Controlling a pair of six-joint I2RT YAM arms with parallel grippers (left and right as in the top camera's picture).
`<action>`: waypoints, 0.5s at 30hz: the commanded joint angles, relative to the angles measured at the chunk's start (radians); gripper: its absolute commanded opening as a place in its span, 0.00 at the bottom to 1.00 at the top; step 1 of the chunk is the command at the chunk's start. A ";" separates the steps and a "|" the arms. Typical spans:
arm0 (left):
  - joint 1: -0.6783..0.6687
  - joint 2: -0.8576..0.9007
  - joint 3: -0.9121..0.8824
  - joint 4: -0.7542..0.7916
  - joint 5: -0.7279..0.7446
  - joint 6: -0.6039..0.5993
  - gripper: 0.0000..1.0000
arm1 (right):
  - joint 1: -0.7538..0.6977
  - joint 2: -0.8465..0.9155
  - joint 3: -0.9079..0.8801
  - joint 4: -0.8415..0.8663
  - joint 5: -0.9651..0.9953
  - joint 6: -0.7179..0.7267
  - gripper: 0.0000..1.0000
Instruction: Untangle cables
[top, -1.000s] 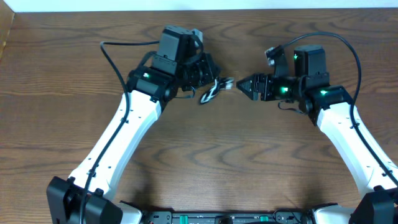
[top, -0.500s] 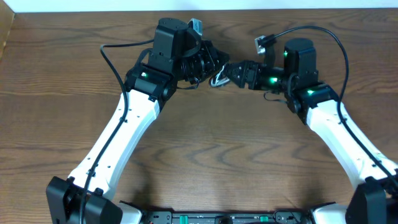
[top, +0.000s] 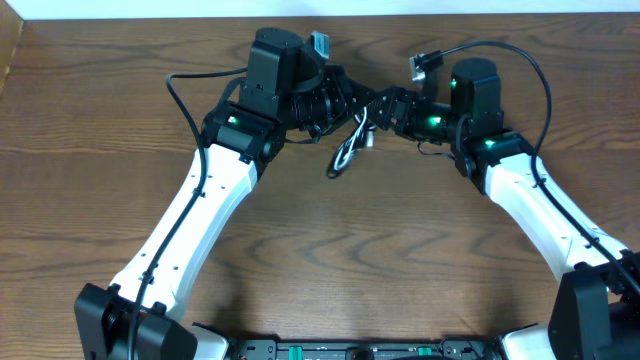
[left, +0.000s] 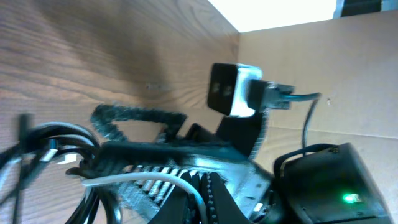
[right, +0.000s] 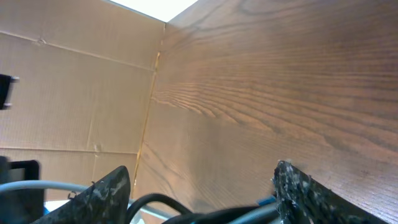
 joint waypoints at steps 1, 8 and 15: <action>0.003 -0.002 0.014 0.035 0.018 -0.004 0.07 | 0.025 0.010 0.005 -0.003 -0.011 0.013 0.67; 0.008 -0.002 0.013 0.037 0.001 -0.003 0.07 | 0.028 0.010 0.005 -0.035 -0.026 0.012 0.62; 0.032 -0.002 0.013 0.037 0.002 -0.003 0.07 | 0.028 0.010 0.005 -0.124 -0.047 -0.042 0.60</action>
